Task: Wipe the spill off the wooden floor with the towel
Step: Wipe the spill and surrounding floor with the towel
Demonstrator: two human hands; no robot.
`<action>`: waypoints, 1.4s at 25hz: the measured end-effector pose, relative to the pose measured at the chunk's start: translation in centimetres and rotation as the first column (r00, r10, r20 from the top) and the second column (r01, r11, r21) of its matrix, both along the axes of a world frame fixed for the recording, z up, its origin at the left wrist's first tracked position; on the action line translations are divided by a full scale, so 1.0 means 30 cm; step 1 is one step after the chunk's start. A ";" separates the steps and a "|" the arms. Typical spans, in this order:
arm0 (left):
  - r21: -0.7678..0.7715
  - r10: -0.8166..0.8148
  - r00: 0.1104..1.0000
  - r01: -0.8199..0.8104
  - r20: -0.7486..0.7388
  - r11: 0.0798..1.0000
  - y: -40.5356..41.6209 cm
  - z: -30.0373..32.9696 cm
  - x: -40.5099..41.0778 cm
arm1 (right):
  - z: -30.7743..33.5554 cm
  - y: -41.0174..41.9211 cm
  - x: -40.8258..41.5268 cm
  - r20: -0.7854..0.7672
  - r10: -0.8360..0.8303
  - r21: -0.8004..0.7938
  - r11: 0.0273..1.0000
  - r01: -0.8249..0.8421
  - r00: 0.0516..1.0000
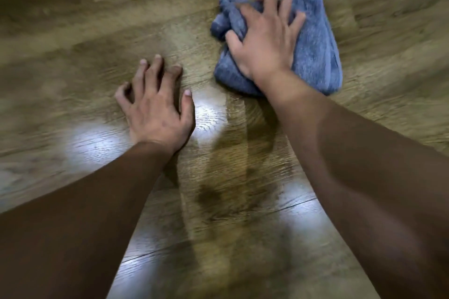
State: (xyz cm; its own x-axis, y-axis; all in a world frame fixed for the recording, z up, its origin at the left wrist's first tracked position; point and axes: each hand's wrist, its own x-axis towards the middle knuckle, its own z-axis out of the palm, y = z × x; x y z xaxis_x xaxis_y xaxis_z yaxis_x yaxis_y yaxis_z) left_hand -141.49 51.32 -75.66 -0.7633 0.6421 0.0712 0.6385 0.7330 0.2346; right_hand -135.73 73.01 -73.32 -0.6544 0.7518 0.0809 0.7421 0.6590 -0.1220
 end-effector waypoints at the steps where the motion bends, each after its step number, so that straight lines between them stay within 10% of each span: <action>1: 0.000 0.005 1.000 -0.005 0.001 1.000 -0.002 0.001 -0.002 | -0.002 0.009 -0.013 -0.002 0.010 0.004 1.000 -0.010 1.000; 17: -0.007 -0.001 1.000 0.002 0.026 1.000 -0.004 0.012 -0.006 | 0.016 -0.757 0.609 0.066 0.138 -0.161 0.979 -0.126 0.988; 35: 0.011 0.005 1.000 -0.005 0.021 1.000 -0.003 0.010 -0.001 | -0.006 -0.102 -0.116 -0.028 -0.018 -0.008 1.000 0.018 0.999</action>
